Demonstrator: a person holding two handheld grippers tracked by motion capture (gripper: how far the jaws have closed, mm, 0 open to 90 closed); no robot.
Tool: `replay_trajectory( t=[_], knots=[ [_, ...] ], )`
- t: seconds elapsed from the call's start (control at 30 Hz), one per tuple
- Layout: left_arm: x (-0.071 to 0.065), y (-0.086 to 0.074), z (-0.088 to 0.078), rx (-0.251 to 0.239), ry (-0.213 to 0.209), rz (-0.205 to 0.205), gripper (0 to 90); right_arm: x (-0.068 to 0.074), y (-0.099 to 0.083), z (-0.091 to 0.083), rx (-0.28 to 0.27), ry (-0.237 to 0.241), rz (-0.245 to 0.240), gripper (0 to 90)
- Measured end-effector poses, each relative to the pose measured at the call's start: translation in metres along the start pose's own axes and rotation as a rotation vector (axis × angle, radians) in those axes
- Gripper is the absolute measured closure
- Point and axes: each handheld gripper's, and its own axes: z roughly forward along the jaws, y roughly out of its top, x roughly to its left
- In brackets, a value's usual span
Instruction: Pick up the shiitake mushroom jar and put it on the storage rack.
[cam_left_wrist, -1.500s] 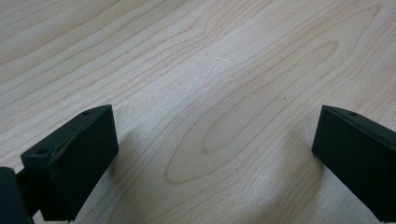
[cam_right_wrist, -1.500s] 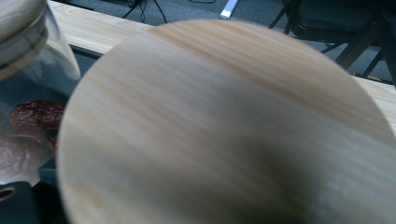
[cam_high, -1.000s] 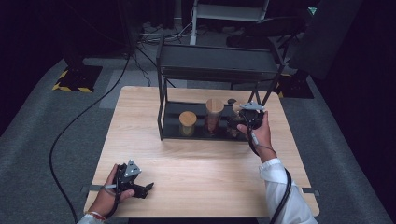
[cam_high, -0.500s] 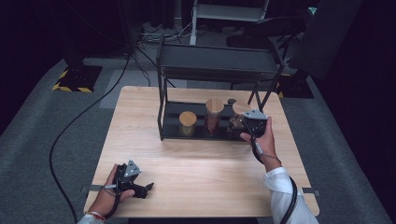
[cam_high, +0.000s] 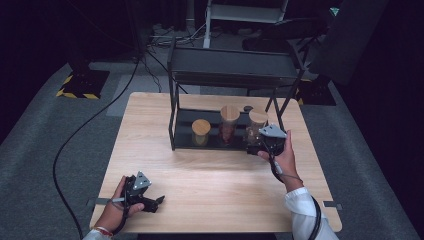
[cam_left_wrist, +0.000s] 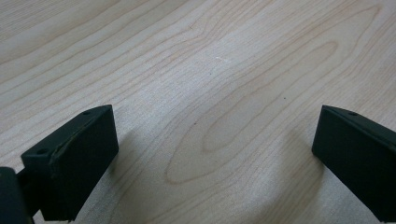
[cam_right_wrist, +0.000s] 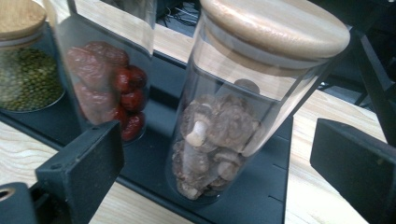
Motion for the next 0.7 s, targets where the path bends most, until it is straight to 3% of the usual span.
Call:
replay_trajectory(
  t=[0.23, 0.7],
  knots=[
    [0.0, 0.0, 0.0, 0.0, 0.0, 0.0, 0.0, 0.002, -0.012, -0.006, -0.014, 0.011, -0.017, 2.4],
    [0.0, 0.0, 0.0, 0.0, 0.001, 0.0, 0.0, -0.001, -0.031, -0.021, -0.05, 0.09, -0.061, 2.4]
  ],
)
